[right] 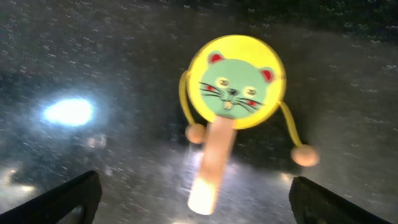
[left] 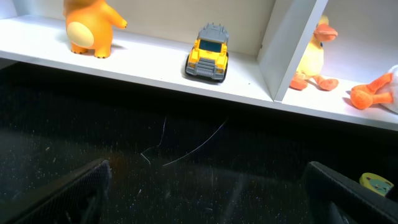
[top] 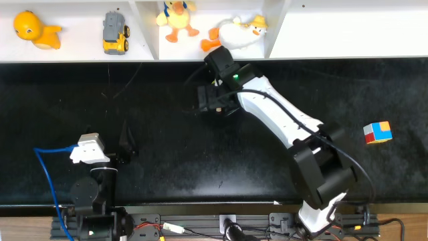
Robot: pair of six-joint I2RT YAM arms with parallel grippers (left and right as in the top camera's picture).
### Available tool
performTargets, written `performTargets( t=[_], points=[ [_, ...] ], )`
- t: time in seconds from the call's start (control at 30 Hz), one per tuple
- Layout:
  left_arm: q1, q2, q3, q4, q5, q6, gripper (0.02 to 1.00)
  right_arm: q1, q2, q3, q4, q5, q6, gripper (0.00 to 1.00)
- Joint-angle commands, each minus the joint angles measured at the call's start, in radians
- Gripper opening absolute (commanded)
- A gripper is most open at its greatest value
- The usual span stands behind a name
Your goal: Store Toys
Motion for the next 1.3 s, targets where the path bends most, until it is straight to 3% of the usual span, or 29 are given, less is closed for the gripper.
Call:
performTargets(
  t=[0.03, 0.3, 0.43, 0.8, 1.3],
  points=[
    [-0.006, -0.012, -0.005, -0.001, -0.005, 0.000, 0.998, 0.032, 0.049, 0.026, 0.002, -0.005, 0.058, 0.993],
    [-0.006, -0.012, -0.005, -0.001, -0.005, 0.000, 0.998, 0.034, 0.111, 0.027, 0.002, 0.021, 0.084, 0.921],
    [-0.006, -0.012, -0.005, -0.001, -0.005, 0.000, 0.998, 0.034, 0.111, 0.027, -0.002, 0.054, 0.084, 0.752],
    [-0.006, -0.012, -0.005, -0.001, -0.005, 0.000, 0.998, 0.026, 0.111, 0.027, -0.009, 0.075, 0.079, 0.411],
    [-0.006, -0.012, -0.005, -0.001, -0.005, 0.000, 0.998, 0.026, 0.112, 0.027, -0.008, 0.075, 0.056, 0.143]
  ],
)
